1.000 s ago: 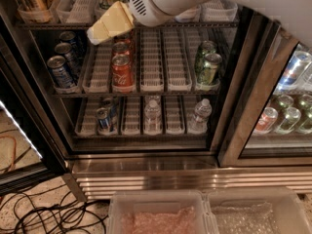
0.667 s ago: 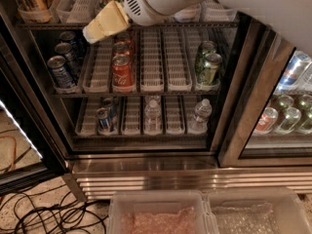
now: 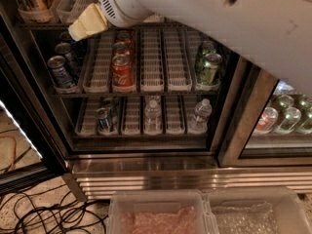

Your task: Pick 7up can from top shelf of fridge

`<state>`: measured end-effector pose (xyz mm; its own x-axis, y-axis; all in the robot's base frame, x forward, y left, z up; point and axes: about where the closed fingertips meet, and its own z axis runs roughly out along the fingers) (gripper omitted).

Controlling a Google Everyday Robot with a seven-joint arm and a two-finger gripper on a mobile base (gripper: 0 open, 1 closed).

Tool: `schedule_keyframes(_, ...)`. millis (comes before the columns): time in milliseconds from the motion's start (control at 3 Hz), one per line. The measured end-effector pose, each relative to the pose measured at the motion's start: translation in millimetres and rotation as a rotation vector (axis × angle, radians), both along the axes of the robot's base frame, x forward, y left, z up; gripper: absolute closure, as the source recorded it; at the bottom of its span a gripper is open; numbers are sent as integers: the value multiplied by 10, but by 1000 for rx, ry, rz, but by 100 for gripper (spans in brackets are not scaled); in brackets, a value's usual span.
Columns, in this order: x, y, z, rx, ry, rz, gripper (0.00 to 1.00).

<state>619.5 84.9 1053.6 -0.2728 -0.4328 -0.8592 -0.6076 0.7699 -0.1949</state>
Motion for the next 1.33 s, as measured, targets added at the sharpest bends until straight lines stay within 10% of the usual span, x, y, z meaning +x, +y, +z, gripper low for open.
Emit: schedule_keyframes(1333,617,-212,119,62,-55,-114,16)
